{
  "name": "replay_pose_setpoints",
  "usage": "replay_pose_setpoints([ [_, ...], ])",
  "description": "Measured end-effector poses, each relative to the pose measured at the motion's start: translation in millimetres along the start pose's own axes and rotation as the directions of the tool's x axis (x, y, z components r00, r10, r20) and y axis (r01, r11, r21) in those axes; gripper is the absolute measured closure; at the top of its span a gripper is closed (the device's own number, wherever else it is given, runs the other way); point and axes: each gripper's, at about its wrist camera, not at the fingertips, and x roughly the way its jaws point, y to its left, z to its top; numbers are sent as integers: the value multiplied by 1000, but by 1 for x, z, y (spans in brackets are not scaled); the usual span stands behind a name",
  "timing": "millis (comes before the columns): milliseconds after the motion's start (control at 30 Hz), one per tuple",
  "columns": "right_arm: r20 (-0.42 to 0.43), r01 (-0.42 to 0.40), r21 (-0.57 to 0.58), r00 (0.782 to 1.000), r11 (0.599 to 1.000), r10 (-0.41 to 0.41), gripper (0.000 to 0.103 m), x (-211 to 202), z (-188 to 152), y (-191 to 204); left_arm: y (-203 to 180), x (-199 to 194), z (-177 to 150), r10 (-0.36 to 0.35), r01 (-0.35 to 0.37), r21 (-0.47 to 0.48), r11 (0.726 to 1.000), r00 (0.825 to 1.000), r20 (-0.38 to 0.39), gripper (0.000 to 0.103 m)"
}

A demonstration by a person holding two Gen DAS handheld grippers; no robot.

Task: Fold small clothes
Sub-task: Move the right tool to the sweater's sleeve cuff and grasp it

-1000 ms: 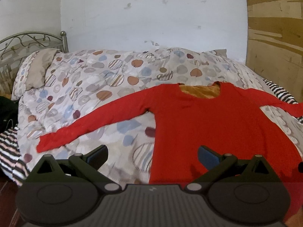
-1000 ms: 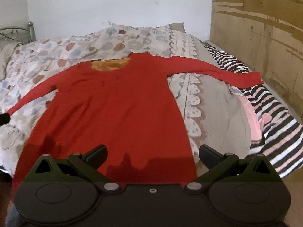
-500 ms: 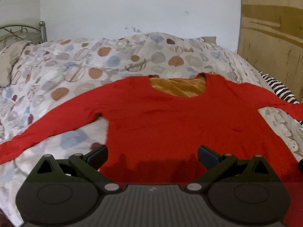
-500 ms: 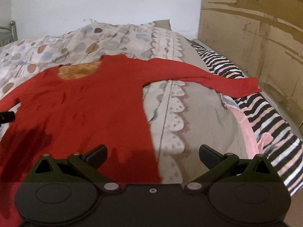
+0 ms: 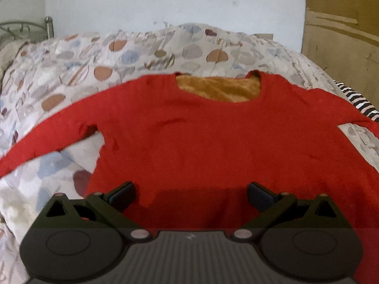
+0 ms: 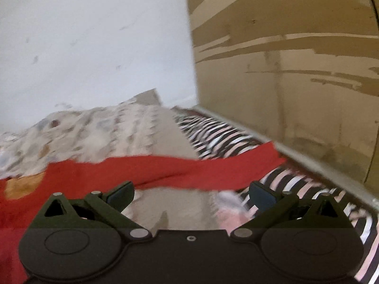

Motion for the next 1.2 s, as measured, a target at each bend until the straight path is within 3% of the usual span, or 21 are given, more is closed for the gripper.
replay_pose_setpoints([
  [133, -22, 45, 39, 999, 998, -44, 0, 33, 5, -19, -1, 5, -4, 12, -12, -4, 1000, 1000, -2, 0],
  [367, -83, 39, 93, 996, 995, -31, 0, 56, -13, -30, -4, 10, -11, 29, -28, -22, 999, 999, 20, 0],
  [500, -154, -17, 165, 987, 986, 43, 0, 62, -38, -36, -10, 10, -25, 60, -62, 14, 998, 994, 86, 0],
  [600, -123, -21, 201, 991, 979, 47, 0, 59, -45, -40, -12, 9, -28, 66, -68, 13, 998, 991, 114, 0],
  [733, -72, -11, 217, 997, 976, 27, 0, 64, -28, -49, -12, 9, -28, 64, -66, 11, 998, 991, 118, 0],
  [867, -41, 82, 304, 997, 949, -73, 3, 88, -8, -75, -11, 9, -29, 62, -64, 10, 998, 990, 126, 0],
  [1000, -106, 206, 425, 978, 882, -178, 28, 129, 4, -107, -11, 9, -30, 62, -64, 11, 998, 990, 128, 0],
  [1067, -107, 234, 483, 972, 844, -208, 31, 145, 8, -118, -11, 9, -29, 58, -60, 7, 998, 990, 128, 0],
  [1100, -99, 241, 489, 970, 838, -221, 43, 151, 11, -122, -11, 9, -29, 55, -56, 4, 998, 990, 127, 0],
  [1133, -110, 259, 482, 966, 837, -235, 66, 156, 14, -124, -9, 8, -29, 47, -47, -2, 999, 991, 125, 0],
  [1200, -134, 290, 479, 957, 829, -257, 97, 162, 18, -129, -4, 4, -24, 21, -18, -23, 1000, 993, 116, 0],
])
